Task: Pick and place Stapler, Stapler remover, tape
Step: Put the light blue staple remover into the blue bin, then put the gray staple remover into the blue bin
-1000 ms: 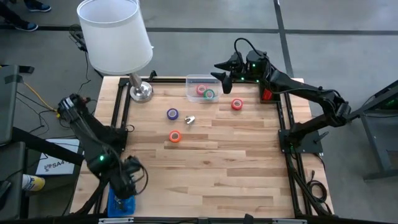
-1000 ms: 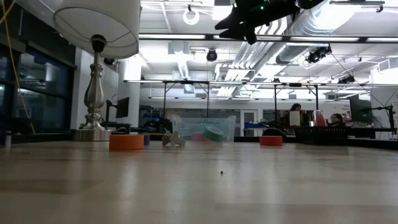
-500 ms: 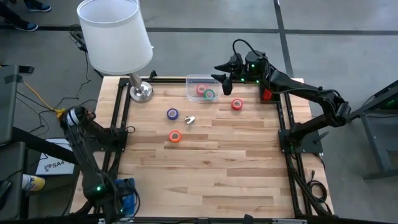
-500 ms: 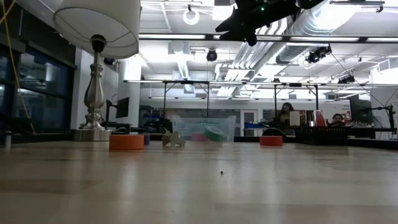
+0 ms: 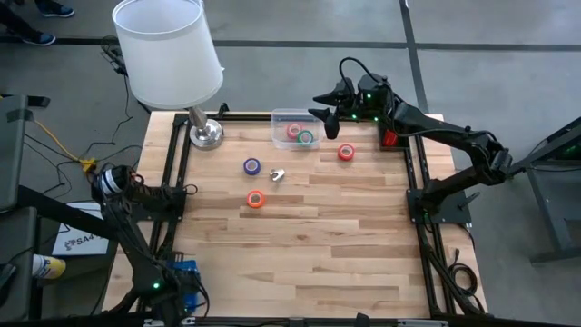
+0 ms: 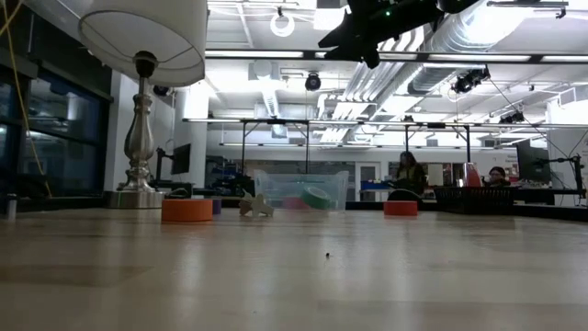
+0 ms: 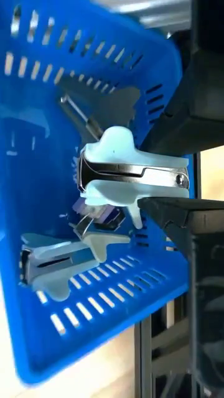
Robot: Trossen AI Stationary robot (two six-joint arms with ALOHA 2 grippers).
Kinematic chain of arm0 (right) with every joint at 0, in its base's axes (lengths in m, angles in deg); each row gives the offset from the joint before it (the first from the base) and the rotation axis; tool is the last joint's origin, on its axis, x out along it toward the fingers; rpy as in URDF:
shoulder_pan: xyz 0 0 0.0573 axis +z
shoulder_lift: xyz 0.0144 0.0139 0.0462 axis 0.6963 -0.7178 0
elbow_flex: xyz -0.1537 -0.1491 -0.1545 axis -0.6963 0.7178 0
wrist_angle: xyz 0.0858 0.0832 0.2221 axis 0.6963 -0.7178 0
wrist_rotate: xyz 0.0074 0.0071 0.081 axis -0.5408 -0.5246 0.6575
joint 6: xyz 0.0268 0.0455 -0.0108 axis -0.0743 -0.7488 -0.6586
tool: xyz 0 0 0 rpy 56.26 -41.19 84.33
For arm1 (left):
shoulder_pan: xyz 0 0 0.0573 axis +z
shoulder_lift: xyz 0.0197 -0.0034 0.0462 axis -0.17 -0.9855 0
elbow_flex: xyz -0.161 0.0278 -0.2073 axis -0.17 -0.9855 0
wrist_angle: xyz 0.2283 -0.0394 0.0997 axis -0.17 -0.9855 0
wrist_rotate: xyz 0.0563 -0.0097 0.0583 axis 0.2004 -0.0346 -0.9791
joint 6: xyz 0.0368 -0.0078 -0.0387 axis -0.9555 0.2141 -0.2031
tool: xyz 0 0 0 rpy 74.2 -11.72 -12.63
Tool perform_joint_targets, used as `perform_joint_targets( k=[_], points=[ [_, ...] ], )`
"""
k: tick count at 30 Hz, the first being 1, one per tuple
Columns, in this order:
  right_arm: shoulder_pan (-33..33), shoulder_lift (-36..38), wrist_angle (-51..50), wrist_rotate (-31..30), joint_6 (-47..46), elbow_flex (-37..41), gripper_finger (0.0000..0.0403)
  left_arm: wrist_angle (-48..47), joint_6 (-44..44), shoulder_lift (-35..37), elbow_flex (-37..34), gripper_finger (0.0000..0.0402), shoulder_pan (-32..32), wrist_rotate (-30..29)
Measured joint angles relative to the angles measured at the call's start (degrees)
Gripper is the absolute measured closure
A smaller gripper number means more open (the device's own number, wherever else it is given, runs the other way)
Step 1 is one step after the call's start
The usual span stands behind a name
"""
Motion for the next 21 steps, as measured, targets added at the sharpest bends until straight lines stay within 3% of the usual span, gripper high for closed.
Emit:
perform_joint_targets(
  k=[9, 15, 21],
  points=[
    [0.0, -0.02, -2.13, -0.01, -0.01, 0.0, 0.0198, 3.04, -0.37, 0.0, -2.84, 0.0315, -0.07, -2.24],
    [0.0, -0.02, -2.38, -0.02, 0.0, 0.0, 0.0198, 2.95, -0.13, 0.0, -2.84, 0.0259, -0.09, -2.85],
    [0.0, -0.02, -2.65, -0.02, 0.0, 0.0, 0.0199, 1.76, -0.13, 0.0, -2.84, 0.0242, -0.08, -2.4]
  ],
)
